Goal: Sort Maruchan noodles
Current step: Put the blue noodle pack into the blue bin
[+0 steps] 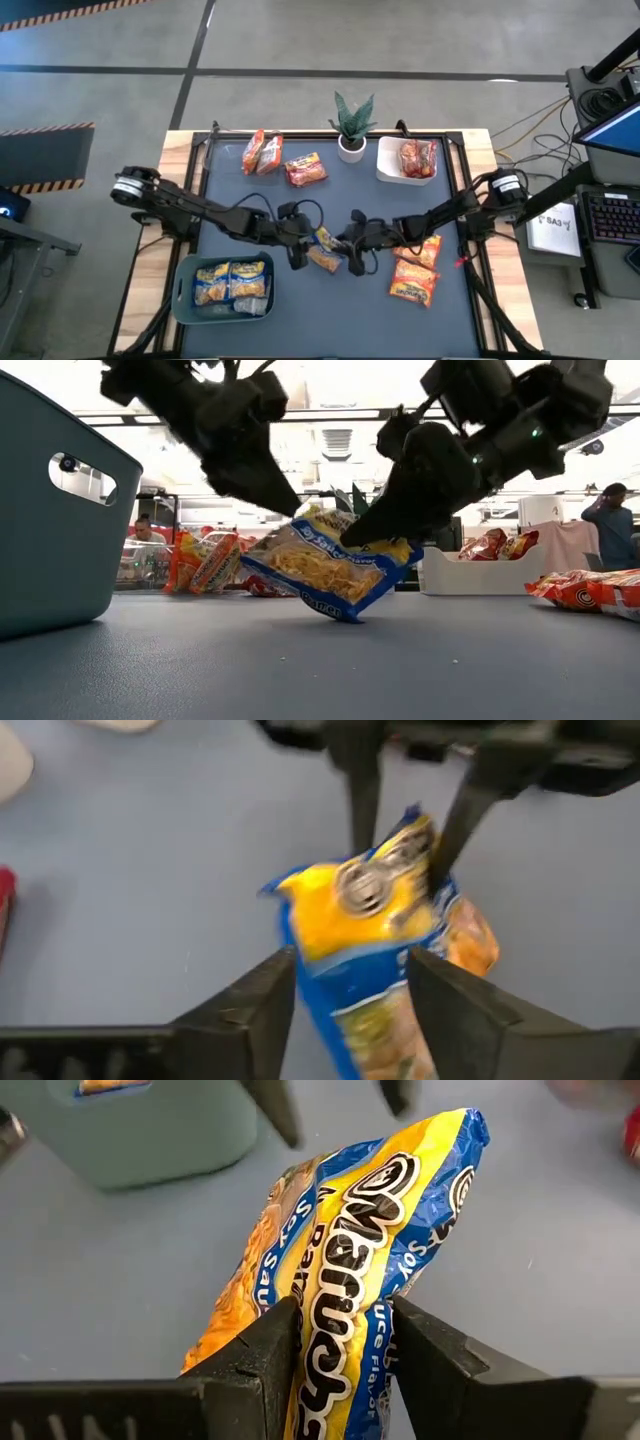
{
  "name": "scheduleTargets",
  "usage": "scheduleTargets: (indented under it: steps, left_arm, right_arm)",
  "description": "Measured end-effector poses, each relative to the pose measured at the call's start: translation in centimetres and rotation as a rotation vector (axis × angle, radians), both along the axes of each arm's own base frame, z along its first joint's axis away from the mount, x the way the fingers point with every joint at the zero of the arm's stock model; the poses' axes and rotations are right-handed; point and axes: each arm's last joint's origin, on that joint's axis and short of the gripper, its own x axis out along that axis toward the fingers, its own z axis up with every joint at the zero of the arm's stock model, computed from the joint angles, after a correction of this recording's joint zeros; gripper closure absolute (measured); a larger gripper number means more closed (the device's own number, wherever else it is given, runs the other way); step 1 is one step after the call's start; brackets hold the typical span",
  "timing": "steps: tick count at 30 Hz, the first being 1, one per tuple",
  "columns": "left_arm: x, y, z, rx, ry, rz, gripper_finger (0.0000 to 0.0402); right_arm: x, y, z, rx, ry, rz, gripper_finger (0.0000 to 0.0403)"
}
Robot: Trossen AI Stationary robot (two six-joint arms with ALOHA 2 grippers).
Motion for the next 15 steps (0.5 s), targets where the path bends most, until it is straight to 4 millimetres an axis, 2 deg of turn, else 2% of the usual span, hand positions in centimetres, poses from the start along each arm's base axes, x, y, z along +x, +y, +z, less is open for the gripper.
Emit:
scheduleTargets:
  steps: [7,15]
  left_arm:
    - [-1.3,0.3,-1.0,-0.05,-0.007,0.033,0.0172]
    - [-1.0,-0.1,-2.2,-0.124,-0.138,-0.062,0.0159]
  right_arm:
    - [0.5,2.2,1.0,-0.214,0.019,-0.003,0.0267]
    - [0.8,2.5,1.5,-0.291,0.012,-0.014,0.0267]
